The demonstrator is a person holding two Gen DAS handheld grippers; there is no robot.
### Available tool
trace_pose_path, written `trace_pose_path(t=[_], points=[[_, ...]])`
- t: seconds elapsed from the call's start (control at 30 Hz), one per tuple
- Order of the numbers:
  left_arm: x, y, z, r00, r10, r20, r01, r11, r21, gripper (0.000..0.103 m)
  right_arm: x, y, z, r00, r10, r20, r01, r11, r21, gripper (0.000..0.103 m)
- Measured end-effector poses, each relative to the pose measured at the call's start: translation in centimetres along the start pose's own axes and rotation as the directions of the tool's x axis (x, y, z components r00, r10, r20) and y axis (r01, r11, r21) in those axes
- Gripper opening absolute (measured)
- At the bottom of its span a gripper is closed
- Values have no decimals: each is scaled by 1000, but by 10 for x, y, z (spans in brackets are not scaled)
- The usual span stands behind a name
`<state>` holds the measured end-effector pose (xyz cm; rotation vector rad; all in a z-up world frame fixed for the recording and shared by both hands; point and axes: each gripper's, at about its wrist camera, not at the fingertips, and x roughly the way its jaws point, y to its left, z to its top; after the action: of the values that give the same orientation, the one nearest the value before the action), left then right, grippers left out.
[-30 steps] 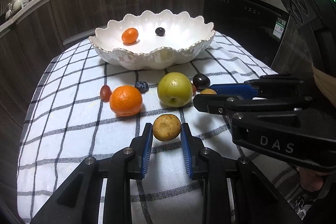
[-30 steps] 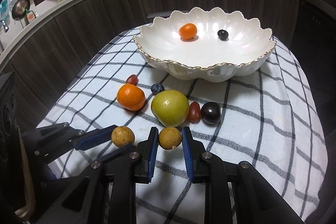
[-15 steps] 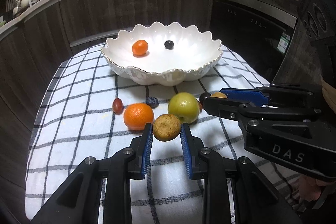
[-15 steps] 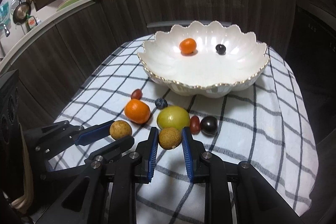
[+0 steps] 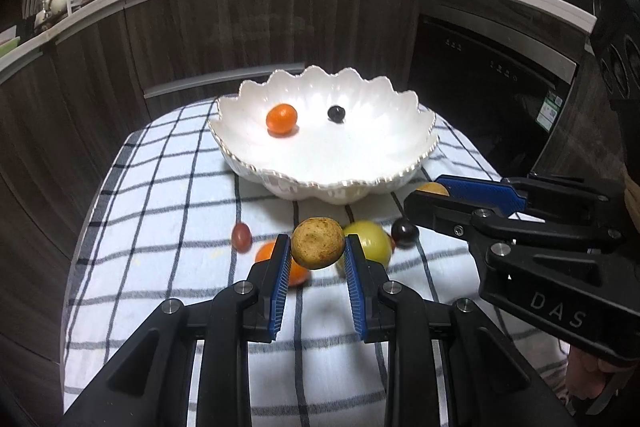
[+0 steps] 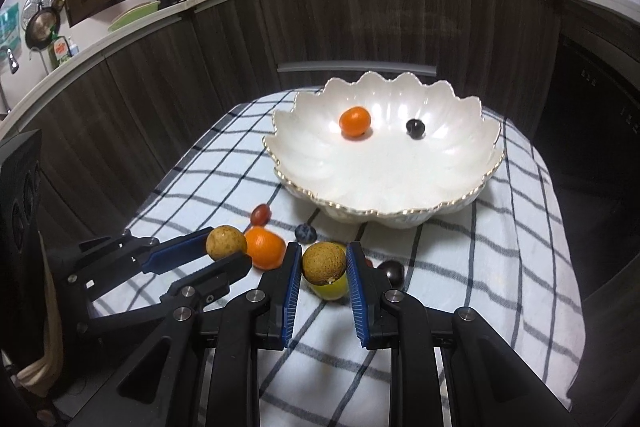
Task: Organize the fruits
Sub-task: 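Carry the brown fruit and longan over the white bowl with both tools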
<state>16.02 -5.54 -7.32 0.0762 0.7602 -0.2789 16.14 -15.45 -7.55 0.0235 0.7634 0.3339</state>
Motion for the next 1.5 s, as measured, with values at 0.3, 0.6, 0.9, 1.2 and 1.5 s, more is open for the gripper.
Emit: trace_pose_path(t=[0.3,0.6,0.9,1.2,1.5], points=[[1,3,27,999,3,32,-3,1000,-20,27,-5,-10,24,999,-21,38,21,1000,15,24],[8,6,52,999,16,50,-14,999,-42,27,-4,-22,46,996,-43,78,41,999,28,24],[22,14,74,998,35,52,-31,997,-66,27,1,-32,66,992,-67,103,62,997,50,24],[38,27,86,998,59,36,-55,993,-105,27,10,-43,80,987,-116,111,108,991,75,24],[61,33,88,997,77,-14,-78,988,-134,27,24,-53,88,984,-155,91,147,985,95,24]])
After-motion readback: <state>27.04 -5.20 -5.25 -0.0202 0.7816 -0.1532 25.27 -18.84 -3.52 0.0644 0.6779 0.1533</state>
